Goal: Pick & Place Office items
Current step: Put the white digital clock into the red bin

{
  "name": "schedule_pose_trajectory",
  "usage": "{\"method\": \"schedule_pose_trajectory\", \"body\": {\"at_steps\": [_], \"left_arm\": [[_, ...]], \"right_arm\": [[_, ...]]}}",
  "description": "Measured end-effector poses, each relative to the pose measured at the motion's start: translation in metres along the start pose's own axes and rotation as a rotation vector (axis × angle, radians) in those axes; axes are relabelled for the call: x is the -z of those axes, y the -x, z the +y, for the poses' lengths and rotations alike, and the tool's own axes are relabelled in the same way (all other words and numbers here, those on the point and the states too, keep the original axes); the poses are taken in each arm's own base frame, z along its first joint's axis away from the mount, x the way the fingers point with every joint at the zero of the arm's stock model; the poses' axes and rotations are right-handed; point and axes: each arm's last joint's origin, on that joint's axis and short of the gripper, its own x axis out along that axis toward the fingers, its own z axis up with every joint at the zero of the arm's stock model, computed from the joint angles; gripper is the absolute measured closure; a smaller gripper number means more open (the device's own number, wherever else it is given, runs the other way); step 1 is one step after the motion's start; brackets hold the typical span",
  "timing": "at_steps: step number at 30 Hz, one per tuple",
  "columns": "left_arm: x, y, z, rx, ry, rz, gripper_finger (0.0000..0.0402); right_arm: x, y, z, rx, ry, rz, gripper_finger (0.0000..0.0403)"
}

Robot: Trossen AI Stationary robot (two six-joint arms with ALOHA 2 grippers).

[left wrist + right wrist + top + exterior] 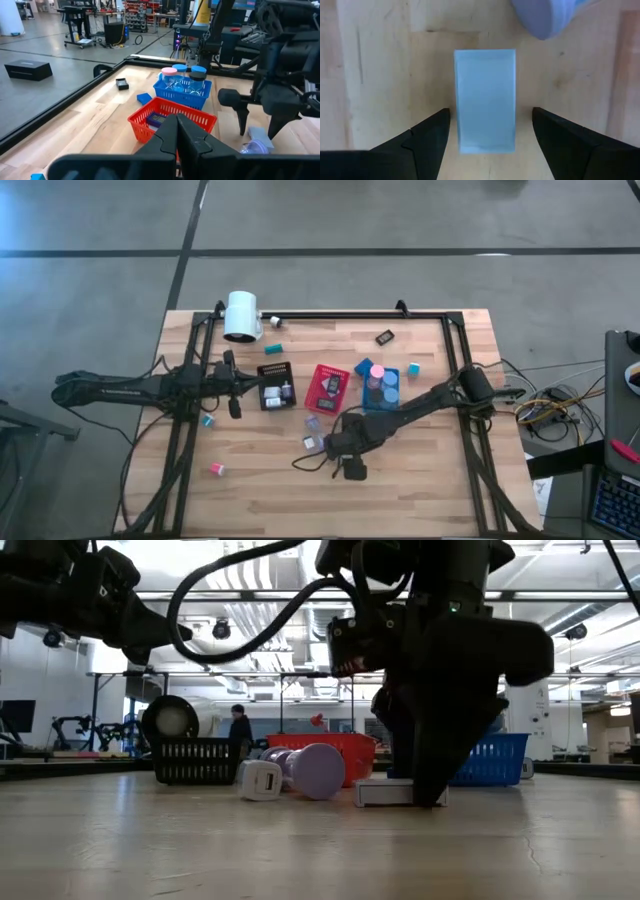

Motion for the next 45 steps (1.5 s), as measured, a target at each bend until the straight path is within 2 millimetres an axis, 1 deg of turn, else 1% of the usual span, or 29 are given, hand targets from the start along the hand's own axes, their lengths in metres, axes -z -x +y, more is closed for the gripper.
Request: {"method": "schedule_pose_trajectory", "body": {"at_steps": [5, 9, 12, 16, 17, 20, 24, 27, 30, 33, 37, 40, 45], "left_arm": [[0.0, 0.0, 0.0, 0.0, 0.0, 0.0, 0.0396], [0.0, 0.0, 0.0, 0.0, 0.0, 0.0, 0.0396], [0.0, 0.0, 0.0, 0.0, 0.0, 0.0, 0.0396], [0.0, 0.0, 0.0, 0.0, -0.007, 0.0, 0.0396], [0.0, 0.0, 0.0, 0.0, -0.007, 0.0, 0.0396], [0.0, 0.0, 0.0, 0.0, -0.007, 0.0, 0.0396], [0.0, 0.0, 0.0, 0.0, -0.007, 0.001, 0.0396], [0.0, 0.0, 0.0, 0.0, -0.008, 0.003, 0.0396], [0.001, 0.0, 0.0, -0.001, -0.008, 0.006, 0.0396], [0.001, 0.0, 0.0, -0.001, -0.011, 0.009, 0.0396], [0.001, 0.0, 0.0, -0.002, -0.016, 0.009, 0.0396], [0.001, 0.0, 0.0, -0.004, -0.017, 0.01, 0.0396], [0.001, 0.0, 0.0, -0.004, -0.016, 0.01, 0.0396]], "right_arm": [[0.0, -0.007, 0.0, -0.002, 0.004, 0.017, 0.0137], [0.0, -0.009, 0.001, -0.006, 0.004, 0.021, 0.0159], [0.0, -0.008, 0.001, -0.011, 0.004, 0.017, 0.0193], [0.0, -0.002, 0.001, -0.018, 0.006, 0.003, 0.0258], [-0.001, 0.0, 0.001, -0.02, 0.007, -0.002, 0.0259], [-0.001, 0.011, 0.001, -0.029, 0.01, -0.03, 0.0259], [-0.004, 0.031, 0.002, -0.053, 0.029, -0.101, 0.0259], [-0.003, 0.054, 0.0, -0.076, 0.082, -0.19, 0.0259], [0.001, 0.082, -0.008, -0.114, 0.074, -0.344, 0.0259], [0.012, 0.107, -0.02, -0.146, 0.052, -0.494, 0.0259], [0.037, 0.135, -0.033, -0.174, 0.066, -0.678, 0.0259], [0.063, 0.148, -0.044, -0.146, 0.083, -0.81, 0.0259], [0.107, 0.162, -0.069, -0.134, 0.042, -1.074, 0.0259]]}}
